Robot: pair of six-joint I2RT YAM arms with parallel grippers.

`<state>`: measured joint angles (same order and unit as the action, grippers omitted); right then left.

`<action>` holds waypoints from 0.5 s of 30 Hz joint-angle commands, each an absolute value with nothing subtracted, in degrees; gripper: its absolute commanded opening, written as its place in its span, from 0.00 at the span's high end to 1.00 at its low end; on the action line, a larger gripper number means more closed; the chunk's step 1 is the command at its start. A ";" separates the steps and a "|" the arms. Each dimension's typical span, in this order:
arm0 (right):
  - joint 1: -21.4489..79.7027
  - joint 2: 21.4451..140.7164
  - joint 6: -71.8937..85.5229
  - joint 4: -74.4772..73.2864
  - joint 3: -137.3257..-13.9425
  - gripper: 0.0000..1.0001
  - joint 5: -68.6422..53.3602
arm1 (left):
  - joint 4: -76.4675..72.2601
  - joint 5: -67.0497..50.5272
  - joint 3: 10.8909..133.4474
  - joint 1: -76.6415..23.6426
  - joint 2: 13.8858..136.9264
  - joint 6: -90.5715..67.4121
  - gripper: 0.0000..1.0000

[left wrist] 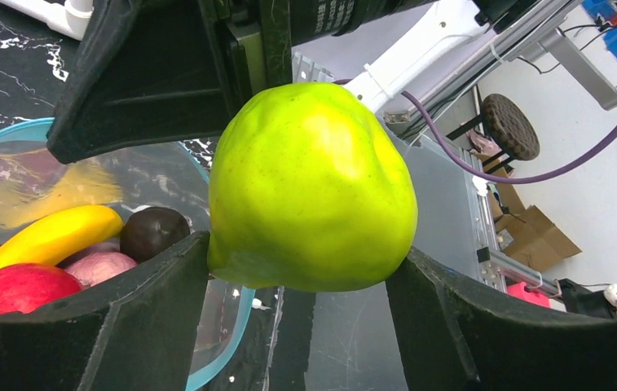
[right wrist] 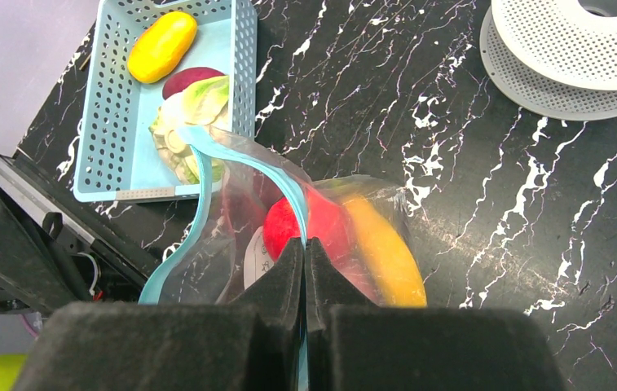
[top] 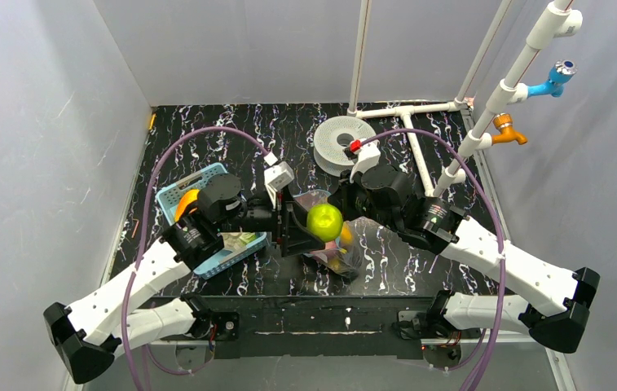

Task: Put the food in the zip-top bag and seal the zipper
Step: Place the fake fruit in the zipper food storage bag.

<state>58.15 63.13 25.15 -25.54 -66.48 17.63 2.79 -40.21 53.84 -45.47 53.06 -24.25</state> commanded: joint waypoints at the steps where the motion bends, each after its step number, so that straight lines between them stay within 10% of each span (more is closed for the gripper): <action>1: 58.45 61.89 25.14 -22.57 -66.97 0.99 17.49 | -3.25 -34.01 51.10 -47.68 52.67 -24.52 0.50; 15: 58.45 61.44 25.15 -22.59 -66.45 0.99 17.84 | -0.35 -24.28 47.48 -48.14 51.12 -24.39 0.21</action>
<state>58.15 62.94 25.15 -25.58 -66.41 17.85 -0.21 -27.64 48.05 -47.86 52.10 -24.71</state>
